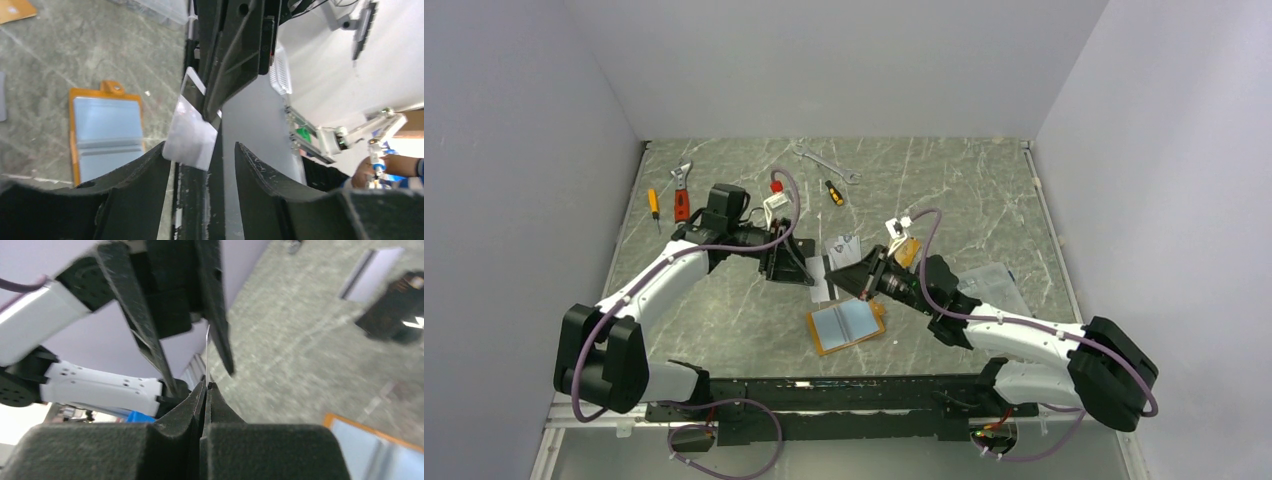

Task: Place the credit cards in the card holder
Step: Insert the credit card into the card holder.

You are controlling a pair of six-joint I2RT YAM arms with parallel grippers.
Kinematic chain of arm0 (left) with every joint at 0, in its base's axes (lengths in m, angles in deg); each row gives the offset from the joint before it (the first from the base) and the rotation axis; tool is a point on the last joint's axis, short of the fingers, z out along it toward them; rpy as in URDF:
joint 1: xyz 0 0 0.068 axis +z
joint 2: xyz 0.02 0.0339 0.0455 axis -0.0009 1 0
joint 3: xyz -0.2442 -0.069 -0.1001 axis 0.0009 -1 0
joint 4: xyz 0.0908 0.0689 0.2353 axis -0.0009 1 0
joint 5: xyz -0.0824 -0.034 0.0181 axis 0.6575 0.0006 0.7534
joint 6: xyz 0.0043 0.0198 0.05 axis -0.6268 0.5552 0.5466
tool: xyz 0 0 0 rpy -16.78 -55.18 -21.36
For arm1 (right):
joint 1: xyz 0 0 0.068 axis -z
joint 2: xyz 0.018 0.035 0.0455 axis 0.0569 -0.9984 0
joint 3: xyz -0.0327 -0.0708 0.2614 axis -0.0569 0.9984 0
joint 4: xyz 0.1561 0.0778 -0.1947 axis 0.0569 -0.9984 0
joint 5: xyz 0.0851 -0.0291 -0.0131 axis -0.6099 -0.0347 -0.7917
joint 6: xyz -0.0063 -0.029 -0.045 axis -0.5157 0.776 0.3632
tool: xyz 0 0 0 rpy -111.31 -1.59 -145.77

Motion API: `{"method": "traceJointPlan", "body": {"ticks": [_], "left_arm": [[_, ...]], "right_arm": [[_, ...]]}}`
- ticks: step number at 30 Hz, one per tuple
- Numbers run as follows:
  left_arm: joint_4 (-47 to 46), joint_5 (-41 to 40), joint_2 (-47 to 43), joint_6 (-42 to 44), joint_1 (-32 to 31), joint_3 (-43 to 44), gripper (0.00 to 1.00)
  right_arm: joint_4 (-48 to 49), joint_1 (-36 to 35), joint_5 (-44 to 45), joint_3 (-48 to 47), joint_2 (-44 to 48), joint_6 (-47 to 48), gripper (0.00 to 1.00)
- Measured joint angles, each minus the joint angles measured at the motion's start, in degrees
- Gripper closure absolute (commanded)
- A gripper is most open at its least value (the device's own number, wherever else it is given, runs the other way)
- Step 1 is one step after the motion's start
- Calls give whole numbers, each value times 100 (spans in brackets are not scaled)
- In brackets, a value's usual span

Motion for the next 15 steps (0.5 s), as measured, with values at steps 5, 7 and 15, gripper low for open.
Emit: {"method": "traceJointPlan", "body": {"ticks": [5,7,15], "left_arm": [[852,-669,210,1394,-212,17,50],[1060,-968,326,1836,-426,0,50],[1091,-2542,275,2975,-1440,-424,55]], "right_arm": [[-96,125,103,951,302,-103,100],[-192,146,140,1220,341,-125,100],[-199,358,164,1639,105,-284,100]]}}
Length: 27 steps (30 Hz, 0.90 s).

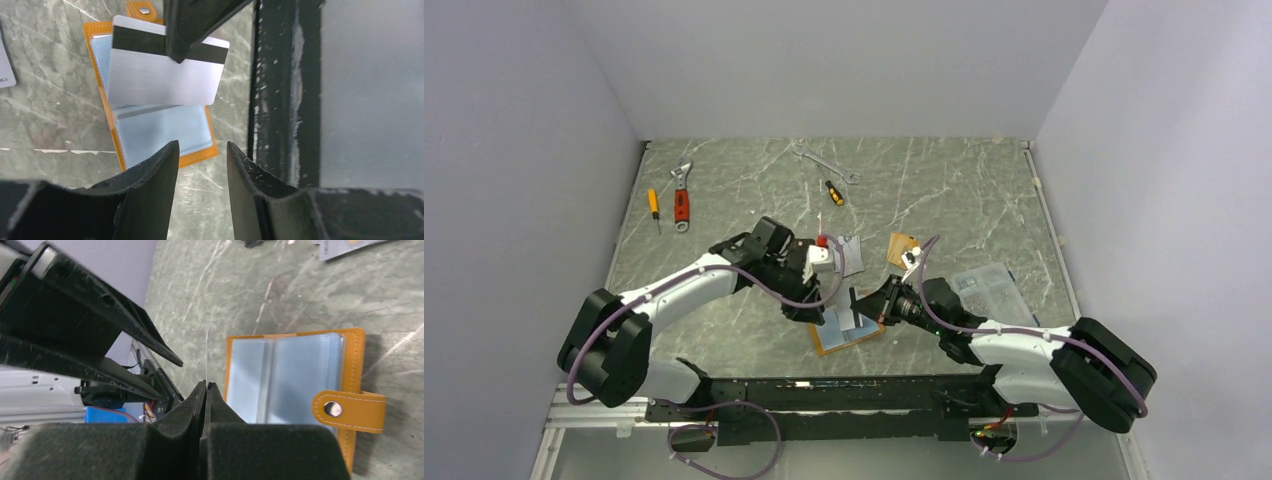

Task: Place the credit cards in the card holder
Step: Insert the credit card into the card holder.

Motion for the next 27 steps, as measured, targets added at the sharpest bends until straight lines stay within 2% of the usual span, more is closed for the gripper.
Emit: {"method": "traceJointPlan", "body": {"ticks": [11,18,27], "left_arm": [[-243,-2090,-4,1392,-1290,-437,58],[-323,-2920,0,1932,-1915,-608,58],[-435,-3633,85,2267,-2319,-741,62]], "right_arm": [[520,227,-129,116,-1073,-214,100],[675,258,-214,116,-1261,-216,100],[848,293,-214,116,-1453,-214,100]]}}
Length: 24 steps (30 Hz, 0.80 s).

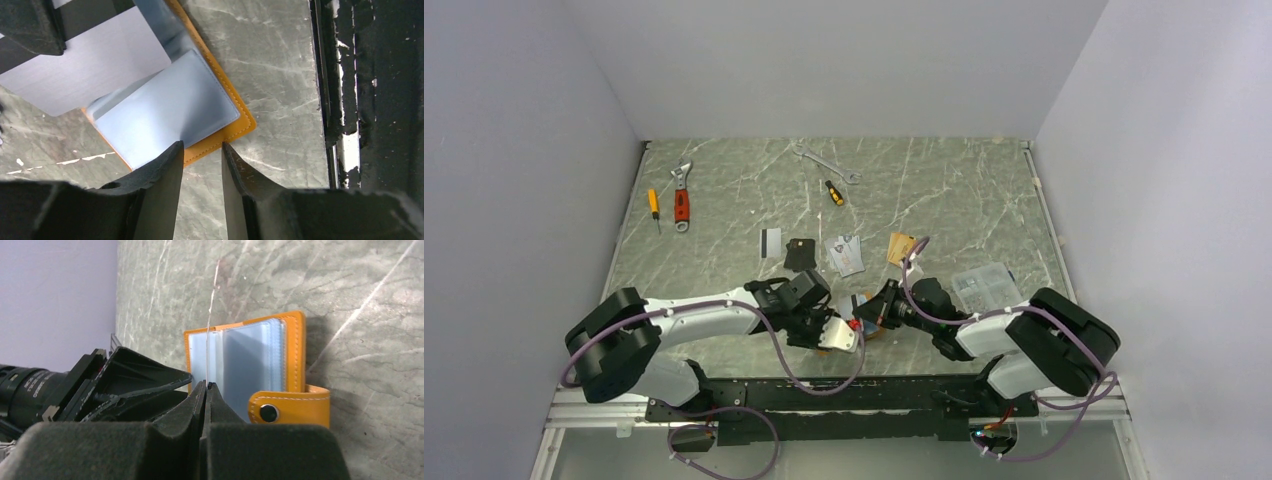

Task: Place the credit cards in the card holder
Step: Insert the credit card into the card holder.

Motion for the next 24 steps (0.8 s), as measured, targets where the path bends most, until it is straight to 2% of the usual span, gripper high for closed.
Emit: {"method": "traceJointPlan", "body": {"ticks": [6,12,24], "left_arm": [[-227,-601,57,2,-448,-103,73],[-391,-953,127,-59,-660,-127,76],[-424,-1080,138,-142,-758,-153,80]], "right_arm": [[98,13,-37,-2,-337,-2,100],[306,87,-48,0,-474,-17,100],[295,251,13,11,-317,70,100]]}}
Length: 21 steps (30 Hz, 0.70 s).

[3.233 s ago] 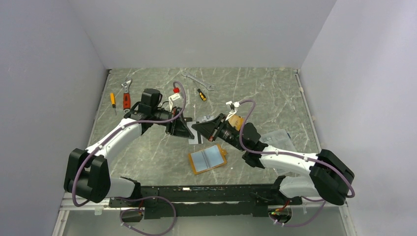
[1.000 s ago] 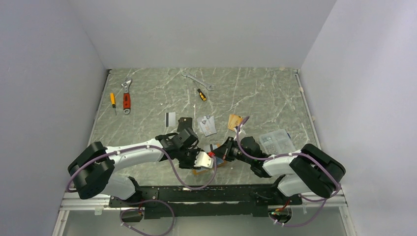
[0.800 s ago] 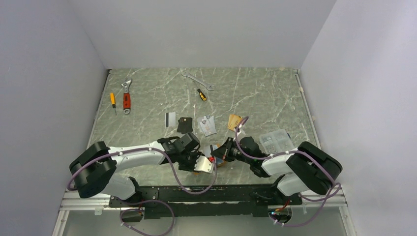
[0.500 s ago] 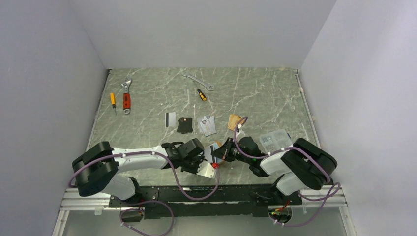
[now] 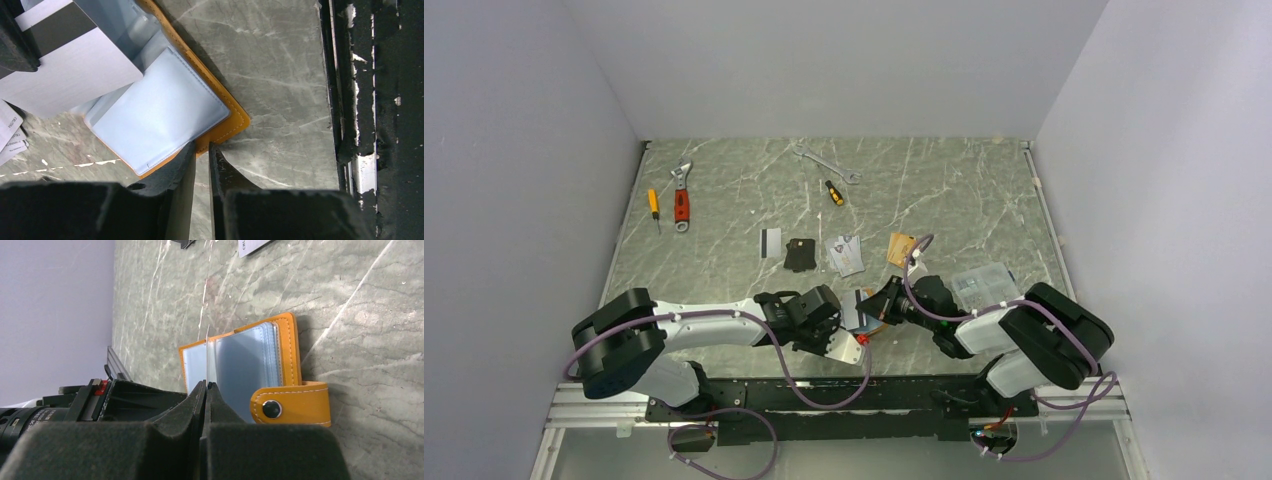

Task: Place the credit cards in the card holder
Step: Insert the credit card into the card holder.

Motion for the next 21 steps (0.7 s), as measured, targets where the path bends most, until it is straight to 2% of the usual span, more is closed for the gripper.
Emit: {"method": "traceJointPlan", "body": {"ticks": [21], "left_arm": [[17,-4,0,-11,-33,-4,88]], "right_arm": [[98,11,273,22,-116,149,100]]}}
